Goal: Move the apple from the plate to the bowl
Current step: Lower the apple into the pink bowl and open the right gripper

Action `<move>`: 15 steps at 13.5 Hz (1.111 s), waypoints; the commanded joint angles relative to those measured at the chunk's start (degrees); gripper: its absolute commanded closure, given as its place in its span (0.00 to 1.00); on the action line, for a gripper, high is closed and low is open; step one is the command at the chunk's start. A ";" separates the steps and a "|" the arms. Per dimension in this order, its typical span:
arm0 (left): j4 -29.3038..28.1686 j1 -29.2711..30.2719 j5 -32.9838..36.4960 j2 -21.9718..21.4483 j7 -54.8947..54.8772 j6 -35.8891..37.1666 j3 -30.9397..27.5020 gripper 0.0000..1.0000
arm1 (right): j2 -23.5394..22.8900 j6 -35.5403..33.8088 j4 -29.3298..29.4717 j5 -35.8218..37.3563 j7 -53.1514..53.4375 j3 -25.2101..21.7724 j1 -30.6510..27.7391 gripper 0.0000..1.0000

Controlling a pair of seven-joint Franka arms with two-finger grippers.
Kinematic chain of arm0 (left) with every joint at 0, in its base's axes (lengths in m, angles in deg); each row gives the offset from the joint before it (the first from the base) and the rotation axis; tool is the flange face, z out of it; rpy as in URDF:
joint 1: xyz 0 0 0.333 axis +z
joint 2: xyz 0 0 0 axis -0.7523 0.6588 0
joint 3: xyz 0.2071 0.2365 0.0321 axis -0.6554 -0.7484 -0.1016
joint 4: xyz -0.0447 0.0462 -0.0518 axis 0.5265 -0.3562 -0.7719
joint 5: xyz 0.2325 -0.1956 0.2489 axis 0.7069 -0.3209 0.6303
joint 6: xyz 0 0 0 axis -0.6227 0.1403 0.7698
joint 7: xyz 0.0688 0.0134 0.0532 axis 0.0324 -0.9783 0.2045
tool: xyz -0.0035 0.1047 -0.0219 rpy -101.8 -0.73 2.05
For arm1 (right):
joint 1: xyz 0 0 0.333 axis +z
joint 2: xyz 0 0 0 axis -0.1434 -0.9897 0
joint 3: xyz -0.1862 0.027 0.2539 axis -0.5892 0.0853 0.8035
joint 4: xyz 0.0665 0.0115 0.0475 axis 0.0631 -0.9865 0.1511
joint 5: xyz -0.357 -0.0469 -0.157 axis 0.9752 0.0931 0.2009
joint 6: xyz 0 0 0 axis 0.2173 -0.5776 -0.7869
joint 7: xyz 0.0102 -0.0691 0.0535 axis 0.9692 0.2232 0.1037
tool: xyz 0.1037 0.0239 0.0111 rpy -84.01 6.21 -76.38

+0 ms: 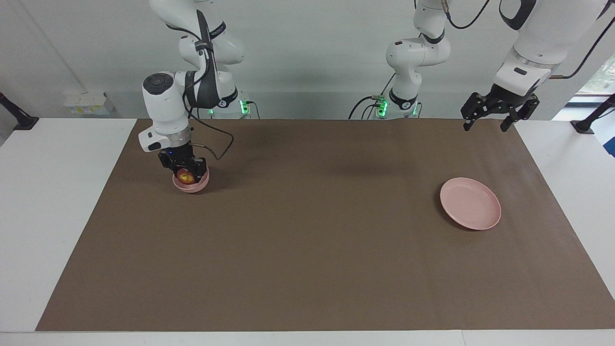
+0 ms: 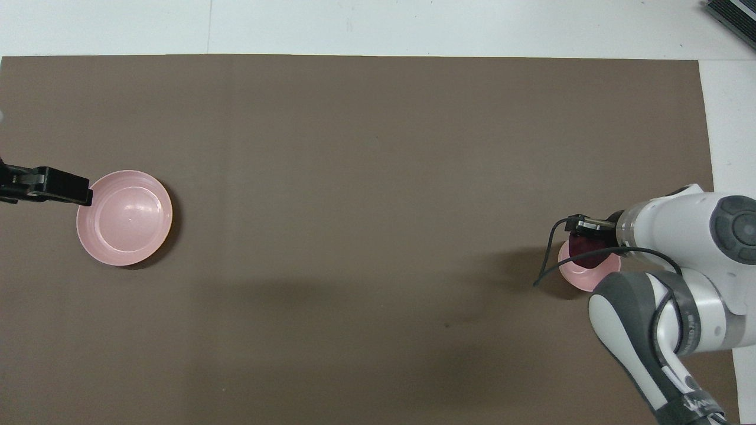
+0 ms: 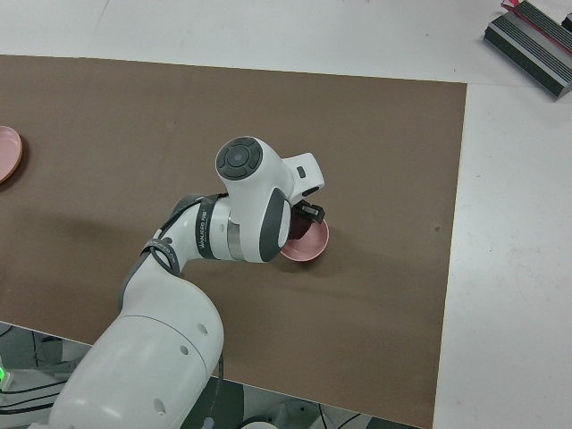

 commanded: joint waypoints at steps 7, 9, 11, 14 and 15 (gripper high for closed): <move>0.00 -4.68 -0.77 -0.65 -0.19 0.90 -6.06 0.00 | -1.84 -16.93 13.79 0.38 -3.09 1.10 -0.38 0.00; 0.18 -4.59 -0.69 -0.56 -0.37 0.90 -5.88 0.00 | -3.25 -26.95 22.22 -2.33 -9.92 1.28 -0.38 0.00; 0.44 -4.33 -0.77 -0.65 -0.19 0.90 -5.62 0.00 | -4.74 -32.77 29.44 -6.91 -13.28 1.28 -0.47 0.00; 0.35 -4.33 -0.77 -0.65 0.07 0.90 -5.79 0.00 | -5.63 -38.94 36.66 -6.75 -13.56 1.28 -0.47 0.00; 0.27 -4.24 -0.69 -0.65 0.16 0.90 -6.23 0.00 | -5.63 -40.35 38.68 -6.32 -13.56 1.28 -0.56 0.00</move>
